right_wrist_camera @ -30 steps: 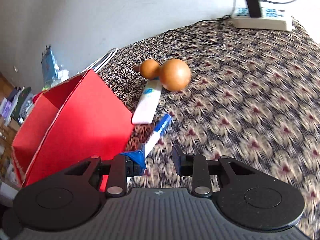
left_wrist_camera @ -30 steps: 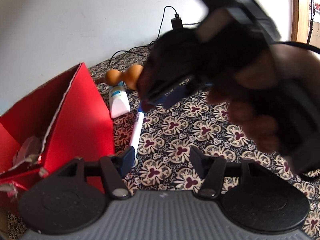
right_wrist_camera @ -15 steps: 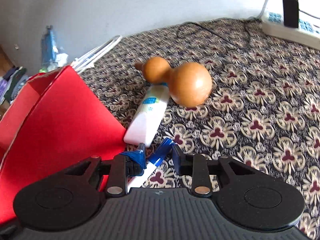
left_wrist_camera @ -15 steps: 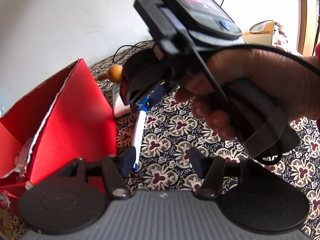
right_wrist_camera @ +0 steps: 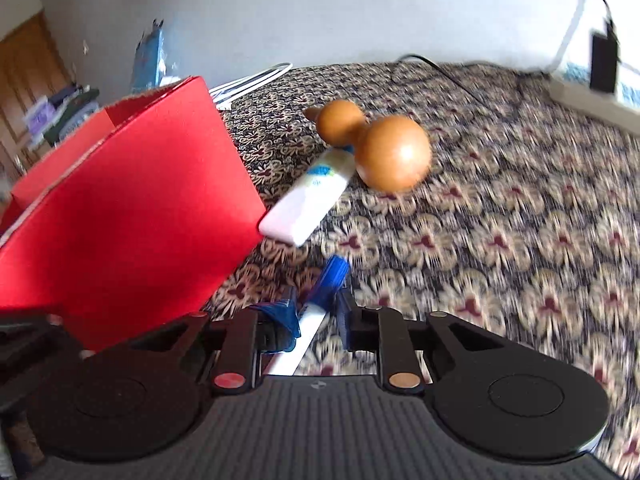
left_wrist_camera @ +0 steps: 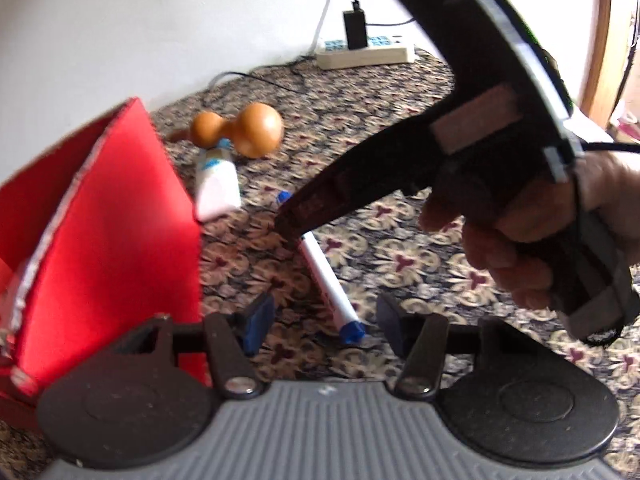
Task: Organize rigid objects
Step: 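Close the right tool on the blue-capped white marker and lift, then carry the marker over the red box with the right tool, then lower the marker into the red box and open the right tool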
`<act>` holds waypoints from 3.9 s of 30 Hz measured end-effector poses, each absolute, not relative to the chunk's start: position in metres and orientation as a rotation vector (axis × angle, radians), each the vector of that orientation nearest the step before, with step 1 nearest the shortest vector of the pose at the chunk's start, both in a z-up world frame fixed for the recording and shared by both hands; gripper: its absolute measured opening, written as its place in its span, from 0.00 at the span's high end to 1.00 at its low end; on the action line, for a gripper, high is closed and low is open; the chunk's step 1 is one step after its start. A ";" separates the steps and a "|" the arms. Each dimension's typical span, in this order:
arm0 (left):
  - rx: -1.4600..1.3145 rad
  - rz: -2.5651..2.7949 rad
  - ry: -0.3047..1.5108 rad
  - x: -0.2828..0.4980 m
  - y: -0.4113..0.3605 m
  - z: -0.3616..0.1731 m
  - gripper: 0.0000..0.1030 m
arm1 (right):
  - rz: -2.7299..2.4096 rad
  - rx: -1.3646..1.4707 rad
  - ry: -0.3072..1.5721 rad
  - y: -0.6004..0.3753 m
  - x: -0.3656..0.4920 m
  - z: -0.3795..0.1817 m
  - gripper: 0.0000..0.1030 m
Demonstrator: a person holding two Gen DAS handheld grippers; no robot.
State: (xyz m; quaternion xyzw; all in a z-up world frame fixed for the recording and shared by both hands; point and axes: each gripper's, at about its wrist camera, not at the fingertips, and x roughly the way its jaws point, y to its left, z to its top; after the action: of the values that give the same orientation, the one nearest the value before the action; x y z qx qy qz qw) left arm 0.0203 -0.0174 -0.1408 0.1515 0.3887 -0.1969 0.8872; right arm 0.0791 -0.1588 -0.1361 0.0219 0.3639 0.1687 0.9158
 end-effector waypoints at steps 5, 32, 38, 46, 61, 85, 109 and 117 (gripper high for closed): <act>0.287 -0.464 0.859 0.019 -0.029 -0.145 0.54 | 0.337 0.193 0.773 -0.176 0.053 -0.139 1.00; 0.183 -0.479 0.916 -0.016 -0.015 -0.149 0.86 | 0.326 0.537 0.895 -0.192 -0.014 -0.157 1.00; 0.172 -0.510 0.940 -0.042 -0.004 -0.148 0.88 | 0.326 0.651 0.931 -0.193 -0.041 -0.164 0.95; 0.116 -0.535 0.966 -0.063 0.020 -0.143 0.90 | 0.358 0.682 1.001 -0.179 -0.064 -0.170 0.97; 0.103 -0.587 0.798 -0.076 0.058 -0.089 0.90 | 0.403 0.746 0.890 -0.140 -0.072 -0.131 1.00; 0.054 -0.496 0.583 0.020 0.210 -0.021 0.90 | 0.487 0.411 0.676 0.005 0.048 -0.045 1.00; 0.007 -0.465 0.807 0.077 0.255 -0.081 0.90 | 0.263 0.266 0.829 0.064 0.104 -0.101 1.00; 0.065 -0.402 0.790 0.074 0.249 -0.078 0.90 | 0.217 0.266 0.830 0.063 0.104 -0.102 1.00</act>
State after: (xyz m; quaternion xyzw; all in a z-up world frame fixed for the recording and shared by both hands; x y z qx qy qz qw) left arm 0.0737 0.2492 -0.0776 0.0313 0.3820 -0.1943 0.9030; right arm 0.1036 0.0628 -0.1015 0.1288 0.4013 0.1047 0.9008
